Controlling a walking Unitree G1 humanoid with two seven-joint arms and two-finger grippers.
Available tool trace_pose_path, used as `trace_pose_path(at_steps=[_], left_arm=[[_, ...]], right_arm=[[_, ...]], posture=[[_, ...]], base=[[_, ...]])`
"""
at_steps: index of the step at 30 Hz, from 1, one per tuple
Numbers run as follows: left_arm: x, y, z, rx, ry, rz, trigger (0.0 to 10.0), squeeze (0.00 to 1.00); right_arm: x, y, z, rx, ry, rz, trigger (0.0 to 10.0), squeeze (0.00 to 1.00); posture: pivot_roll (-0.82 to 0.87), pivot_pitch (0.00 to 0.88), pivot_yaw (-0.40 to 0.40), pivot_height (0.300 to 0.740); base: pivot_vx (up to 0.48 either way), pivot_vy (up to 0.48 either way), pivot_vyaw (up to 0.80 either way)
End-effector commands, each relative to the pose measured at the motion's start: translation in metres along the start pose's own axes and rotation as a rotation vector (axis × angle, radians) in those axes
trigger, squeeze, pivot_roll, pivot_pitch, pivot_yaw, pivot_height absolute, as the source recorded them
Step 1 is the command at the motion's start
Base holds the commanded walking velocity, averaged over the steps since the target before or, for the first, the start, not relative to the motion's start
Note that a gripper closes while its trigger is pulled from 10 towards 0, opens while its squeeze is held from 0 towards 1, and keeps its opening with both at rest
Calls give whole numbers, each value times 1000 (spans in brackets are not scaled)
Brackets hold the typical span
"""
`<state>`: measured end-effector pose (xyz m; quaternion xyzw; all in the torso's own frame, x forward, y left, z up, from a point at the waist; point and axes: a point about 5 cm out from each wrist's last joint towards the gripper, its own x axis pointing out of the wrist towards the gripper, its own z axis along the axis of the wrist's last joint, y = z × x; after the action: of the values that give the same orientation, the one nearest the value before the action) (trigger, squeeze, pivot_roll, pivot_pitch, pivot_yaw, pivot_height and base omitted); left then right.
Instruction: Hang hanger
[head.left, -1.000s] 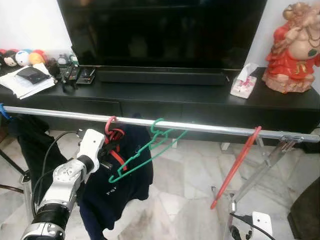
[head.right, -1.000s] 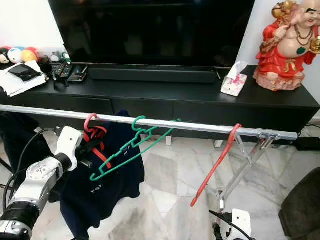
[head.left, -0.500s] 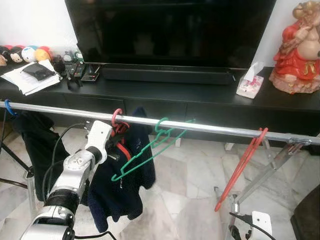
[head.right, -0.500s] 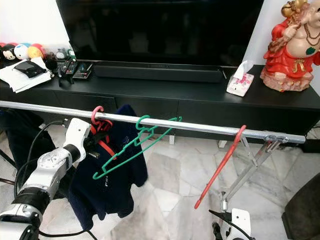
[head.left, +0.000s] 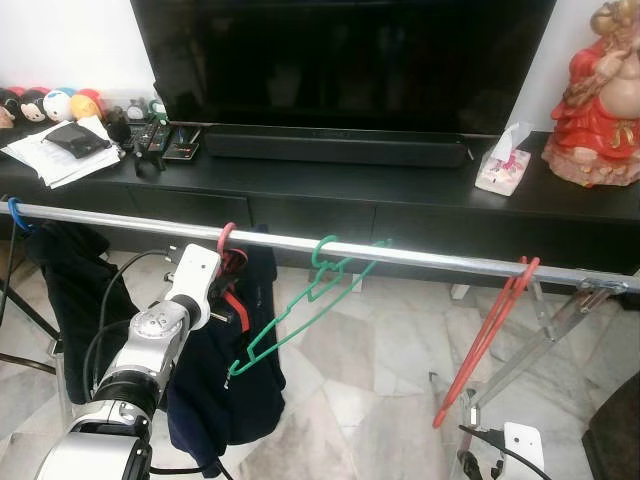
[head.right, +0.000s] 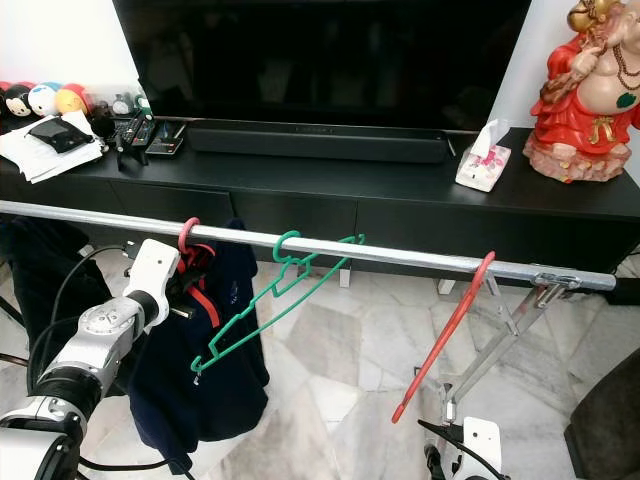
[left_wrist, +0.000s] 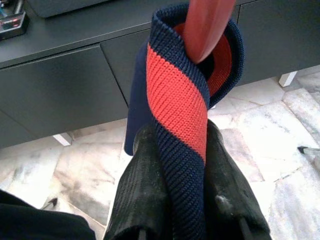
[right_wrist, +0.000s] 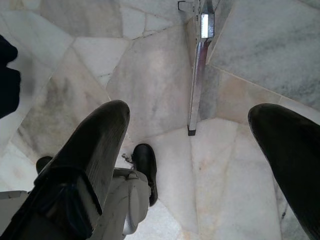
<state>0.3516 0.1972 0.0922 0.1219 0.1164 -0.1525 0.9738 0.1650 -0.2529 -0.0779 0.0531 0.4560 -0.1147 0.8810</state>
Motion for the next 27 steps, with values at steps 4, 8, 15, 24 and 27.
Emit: trace_pose_path(at_steps=[4,8,15,24,27], left_arm=[[-3,3,3,-1,-38,-13,10000,482],[-6,6,3,-28,-61,2,10000,859],[-10,8,7,-47,-113,-8,10000,1000],[-20,2,11,-62,-162,-71,10000,1000],[-28,-1,9,-62,-168,-100,10000,1000]], right_arm=[[0,0,-1,-7,11,-2,10000,0],[0,-1,-2,-12,12,1,10000,0],[0,-1,-2,-19,14,3,10000,0],[-1,0,-4,-18,17,4,10000,0],[-1,0,-4,-16,16,4,10000,0]], posture=[[-119,25,28,740],[-114,19,26,740],[-114,14,27,740],[-111,13,34,740],[-111,13,34,740]], base=[[0,0,0],[0,0,0],[0,0,0],[0,0,0],[0,0,0]])
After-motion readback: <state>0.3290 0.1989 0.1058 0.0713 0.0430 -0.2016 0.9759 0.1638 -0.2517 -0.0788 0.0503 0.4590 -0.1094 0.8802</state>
